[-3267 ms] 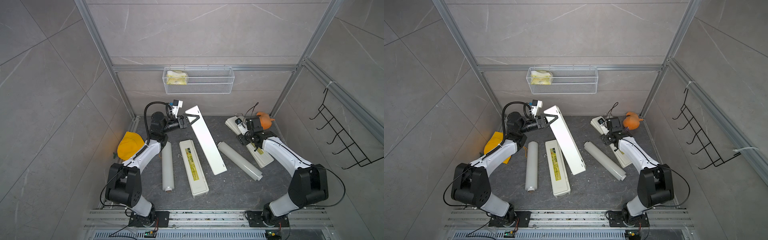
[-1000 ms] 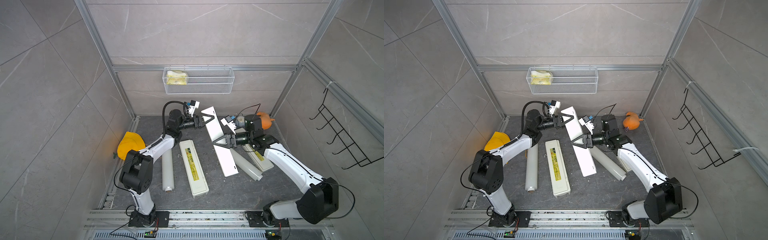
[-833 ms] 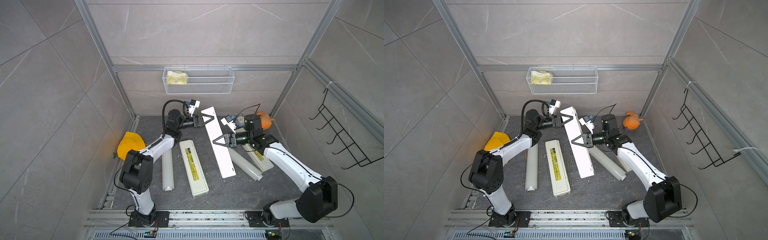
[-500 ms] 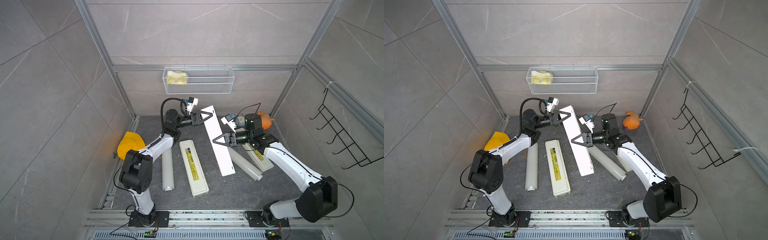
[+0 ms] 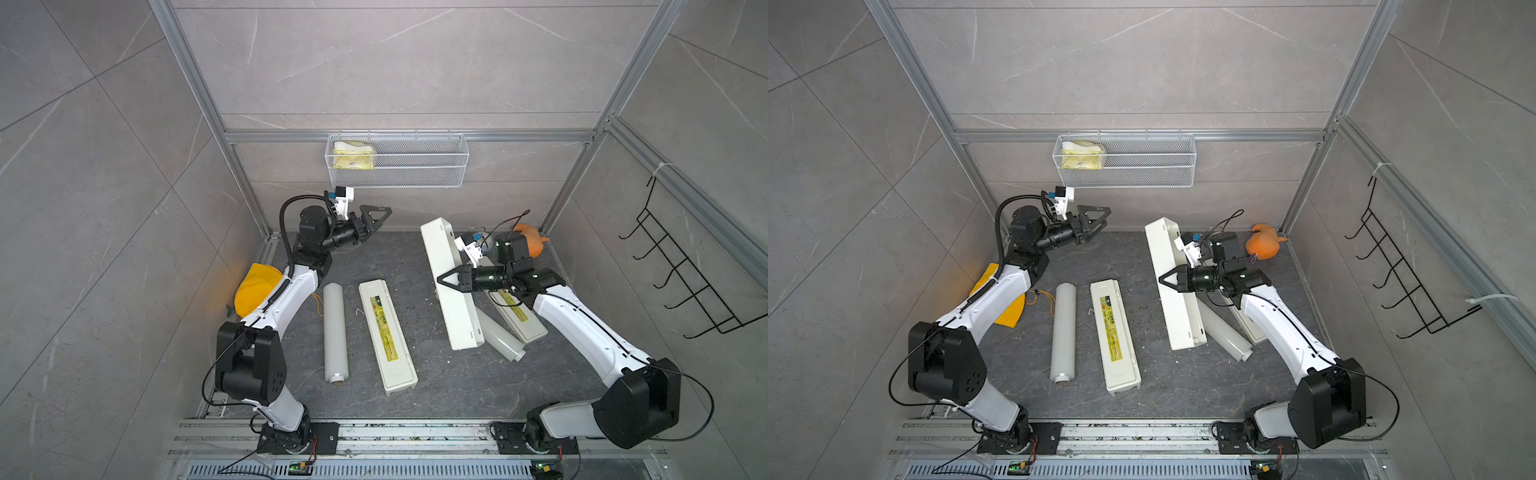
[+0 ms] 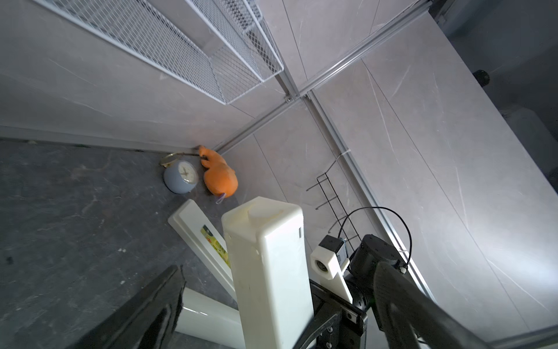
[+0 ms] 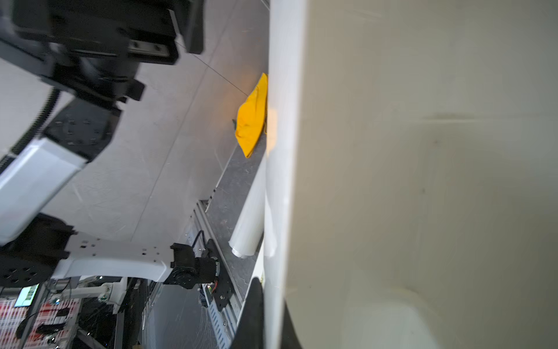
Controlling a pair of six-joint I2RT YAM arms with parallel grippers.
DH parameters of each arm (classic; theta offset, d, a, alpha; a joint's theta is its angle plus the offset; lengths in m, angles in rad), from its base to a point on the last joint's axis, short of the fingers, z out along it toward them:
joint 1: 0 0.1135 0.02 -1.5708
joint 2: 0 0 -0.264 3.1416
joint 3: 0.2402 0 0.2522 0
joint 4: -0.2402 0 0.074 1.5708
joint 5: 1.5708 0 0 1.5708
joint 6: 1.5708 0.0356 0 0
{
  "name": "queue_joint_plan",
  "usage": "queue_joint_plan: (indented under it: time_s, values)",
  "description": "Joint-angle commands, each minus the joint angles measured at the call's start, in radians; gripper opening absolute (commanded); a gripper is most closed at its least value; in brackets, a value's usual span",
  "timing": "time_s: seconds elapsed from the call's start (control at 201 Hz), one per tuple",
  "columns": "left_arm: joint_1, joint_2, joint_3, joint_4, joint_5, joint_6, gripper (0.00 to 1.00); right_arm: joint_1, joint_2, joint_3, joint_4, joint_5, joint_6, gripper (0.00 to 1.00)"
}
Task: Put plastic wrap rolls into dispensers
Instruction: Place the plastic wrap cutting box at the center of the board.
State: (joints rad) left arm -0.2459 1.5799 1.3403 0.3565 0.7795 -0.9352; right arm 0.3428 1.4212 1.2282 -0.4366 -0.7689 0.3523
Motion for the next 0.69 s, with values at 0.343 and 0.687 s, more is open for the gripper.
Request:
queue_joint_plan:
  time_s: [0.343, 0.687]
  values:
    - [-0.016, -0.392, -0.390, -0.300, -0.379, 0.205, 1.00, 0.277, 0.272, 0.112, -0.158, 0.628, 0.158, 0.00]
    - [-0.016, -0.418, -0.431, -0.355, -0.367, 0.243, 0.99, 0.360, 0.572, 0.296, -0.254, 0.872, 0.352, 0.00]
